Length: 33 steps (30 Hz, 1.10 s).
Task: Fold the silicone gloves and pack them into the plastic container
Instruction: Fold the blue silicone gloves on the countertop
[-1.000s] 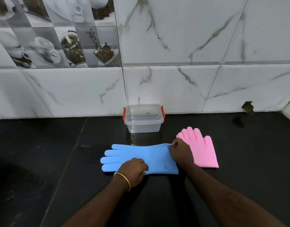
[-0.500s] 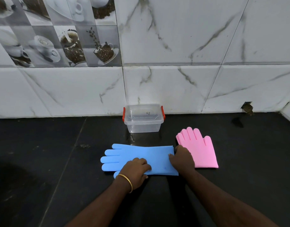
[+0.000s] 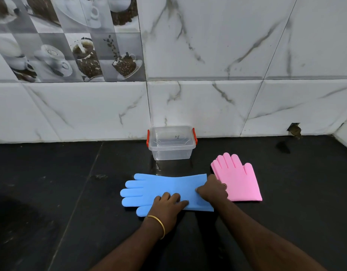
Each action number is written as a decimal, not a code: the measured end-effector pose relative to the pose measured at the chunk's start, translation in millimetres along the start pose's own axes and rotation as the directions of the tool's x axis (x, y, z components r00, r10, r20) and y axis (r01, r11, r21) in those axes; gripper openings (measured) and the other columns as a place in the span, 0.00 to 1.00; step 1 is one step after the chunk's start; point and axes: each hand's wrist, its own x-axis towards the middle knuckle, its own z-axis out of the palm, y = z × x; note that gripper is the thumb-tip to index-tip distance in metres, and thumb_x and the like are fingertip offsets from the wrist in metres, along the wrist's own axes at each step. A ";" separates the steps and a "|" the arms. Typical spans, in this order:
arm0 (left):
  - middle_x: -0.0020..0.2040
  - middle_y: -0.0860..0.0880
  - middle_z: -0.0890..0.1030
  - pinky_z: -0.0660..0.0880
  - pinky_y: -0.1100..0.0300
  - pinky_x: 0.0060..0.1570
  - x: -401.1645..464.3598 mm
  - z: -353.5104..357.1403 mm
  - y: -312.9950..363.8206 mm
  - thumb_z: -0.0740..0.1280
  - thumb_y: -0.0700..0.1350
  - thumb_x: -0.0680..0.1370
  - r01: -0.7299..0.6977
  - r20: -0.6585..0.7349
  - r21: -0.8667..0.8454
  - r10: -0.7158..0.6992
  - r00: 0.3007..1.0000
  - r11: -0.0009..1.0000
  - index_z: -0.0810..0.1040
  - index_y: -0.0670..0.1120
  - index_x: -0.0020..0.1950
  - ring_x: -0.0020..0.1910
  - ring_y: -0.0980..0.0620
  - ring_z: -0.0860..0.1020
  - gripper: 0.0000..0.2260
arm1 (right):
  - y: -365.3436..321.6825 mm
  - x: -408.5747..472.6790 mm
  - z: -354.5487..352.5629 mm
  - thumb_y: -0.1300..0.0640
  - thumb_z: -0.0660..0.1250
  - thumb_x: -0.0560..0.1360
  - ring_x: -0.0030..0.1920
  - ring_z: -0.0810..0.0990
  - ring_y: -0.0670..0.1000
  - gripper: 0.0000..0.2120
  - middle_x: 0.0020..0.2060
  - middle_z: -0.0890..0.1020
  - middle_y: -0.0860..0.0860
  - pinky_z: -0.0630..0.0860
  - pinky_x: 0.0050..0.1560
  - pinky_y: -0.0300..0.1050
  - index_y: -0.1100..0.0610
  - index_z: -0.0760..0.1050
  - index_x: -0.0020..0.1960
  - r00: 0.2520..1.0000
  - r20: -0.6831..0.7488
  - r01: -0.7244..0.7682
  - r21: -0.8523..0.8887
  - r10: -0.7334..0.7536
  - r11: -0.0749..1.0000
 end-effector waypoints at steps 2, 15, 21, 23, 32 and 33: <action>0.65 0.51 0.67 0.64 0.52 0.54 -0.5 0.4 -0.2 0.57 0.48 0.78 0.006 -0.009 -0.017 -0.006 1.000 1.000 0.61 0.60 0.73 0.59 0.45 0.68 0.23 | -0.1 -0.7 -3.5 0.52 0.71 0.71 0.61 0.75 0.58 0.27 0.60 0.76 0.55 0.75 0.58 0.53 0.56 0.64 0.65 1.000 0.007 0.030 0.099 -0.031 0.995; 0.64 0.54 0.74 0.73 0.60 0.59 20.9 -49.0 -1.5 0.66 0.72 0.65 0.234 0.123 -0.749 -0.216 0.969 0.620 0.69 0.53 0.70 0.57 0.57 0.74 0.38 | -42.5 -19.3 -24.5 0.61 0.77 0.66 0.49 0.80 0.55 0.35 0.59 0.76 0.59 0.82 0.51 0.54 0.57 0.64 0.68 0.991 0.074 0.063 0.503 -0.115 0.862; 0.62 0.51 0.76 0.82 0.60 0.41 22.3 -71.9 -15.7 0.77 0.53 0.68 0.298 0.254 -0.934 -0.222 0.941 0.196 0.67 0.51 0.69 0.55 0.50 0.80 0.33 | -70.2 -40.4 -28.2 0.62 0.77 0.68 0.50 0.83 0.55 0.38 0.57 0.79 0.59 0.80 0.39 0.43 0.55 0.62 0.72 0.956 0.154 0.149 0.481 -0.250 0.864; 0.58 0.48 0.80 0.83 0.56 0.44 21.9 -71.3 -25.7 0.77 0.48 0.70 0.323 0.293 -0.941 -0.236 0.926 0.098 0.69 0.50 0.66 0.52 0.49 0.82 0.28 | -69.8 -46.5 -30.2 0.60 0.76 0.69 0.46 0.83 0.52 0.35 0.55 0.81 0.58 0.77 0.35 0.41 0.54 0.64 0.71 0.942 0.214 0.111 0.523 -0.257 0.845; 0.50 0.51 0.80 0.79 0.59 0.42 19.2 -49.8 -68.5 0.70 0.34 0.71 0.388 0.300 -0.906 -0.393 0.869 0.167 0.72 0.51 0.63 0.49 0.52 0.80 0.23 | -59.4 -50.9 6.6 0.52 0.71 0.74 0.37 0.80 0.50 0.15 0.47 0.82 0.56 0.75 0.33 0.42 0.56 0.74 0.58 0.989 0.107 0.007 0.656 -0.102 0.755; 0.51 0.50 0.80 0.80 0.55 0.46 18.3 -47.0 -74.2 0.70 0.34 0.71 0.403 0.310 -0.901 -0.408 0.859 0.162 0.73 0.52 0.63 0.51 0.50 0.80 0.24 | -53.9 -49.5 12.8 0.53 0.72 0.73 0.36 0.78 0.50 0.17 0.47 0.81 0.56 0.74 0.33 0.42 0.55 0.73 0.58 0.992 0.116 -0.030 0.632 -0.056 0.774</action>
